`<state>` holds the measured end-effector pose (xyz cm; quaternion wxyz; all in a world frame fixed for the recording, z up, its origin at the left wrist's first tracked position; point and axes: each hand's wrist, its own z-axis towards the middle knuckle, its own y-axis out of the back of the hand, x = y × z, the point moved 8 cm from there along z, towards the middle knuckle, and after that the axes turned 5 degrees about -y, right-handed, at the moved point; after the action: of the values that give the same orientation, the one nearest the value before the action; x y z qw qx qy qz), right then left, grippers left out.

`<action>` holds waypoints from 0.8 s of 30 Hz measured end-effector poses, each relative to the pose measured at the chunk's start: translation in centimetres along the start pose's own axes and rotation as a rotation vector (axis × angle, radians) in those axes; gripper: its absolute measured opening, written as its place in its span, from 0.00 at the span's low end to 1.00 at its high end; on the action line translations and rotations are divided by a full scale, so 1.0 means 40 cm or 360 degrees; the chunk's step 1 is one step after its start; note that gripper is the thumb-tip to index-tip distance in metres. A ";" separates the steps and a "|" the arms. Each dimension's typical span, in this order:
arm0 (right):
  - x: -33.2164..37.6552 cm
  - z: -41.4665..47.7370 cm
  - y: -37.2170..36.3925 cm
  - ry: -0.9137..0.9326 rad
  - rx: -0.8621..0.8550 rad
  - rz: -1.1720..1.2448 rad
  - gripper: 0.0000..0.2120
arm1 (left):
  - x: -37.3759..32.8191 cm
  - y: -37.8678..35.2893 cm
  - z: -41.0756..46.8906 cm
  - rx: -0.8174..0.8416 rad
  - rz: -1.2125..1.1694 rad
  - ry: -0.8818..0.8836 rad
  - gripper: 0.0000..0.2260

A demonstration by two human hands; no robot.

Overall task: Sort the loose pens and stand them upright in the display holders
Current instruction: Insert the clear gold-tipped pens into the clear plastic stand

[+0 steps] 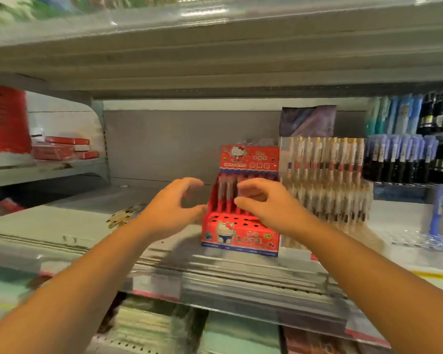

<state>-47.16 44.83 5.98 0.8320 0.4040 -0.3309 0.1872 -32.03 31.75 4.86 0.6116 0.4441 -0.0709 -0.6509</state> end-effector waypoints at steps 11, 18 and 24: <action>0.126 0.161 -0.395 -0.0184 0.0052 0.0131 0.21 | 0.343 0.297 -0.071 0.0229 0.0030 0.0304 0.22; 0.136 0.299 -0.568 -0.0264 0.0174 -0.0160 0.26 | 0.544 0.347 -0.036 0.0325 -0.0027 0.0533 0.25; 0.094 0.422 -0.672 -0.0294 0.0656 -0.0858 0.19 | 0.665 0.275 0.049 0.0591 0.0123 0.0741 0.27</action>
<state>-35.68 15.33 1.55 0.7191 0.6515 -0.2414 -0.0137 -21.48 5.34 -0.09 0.5440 0.6826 -0.0634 -0.4838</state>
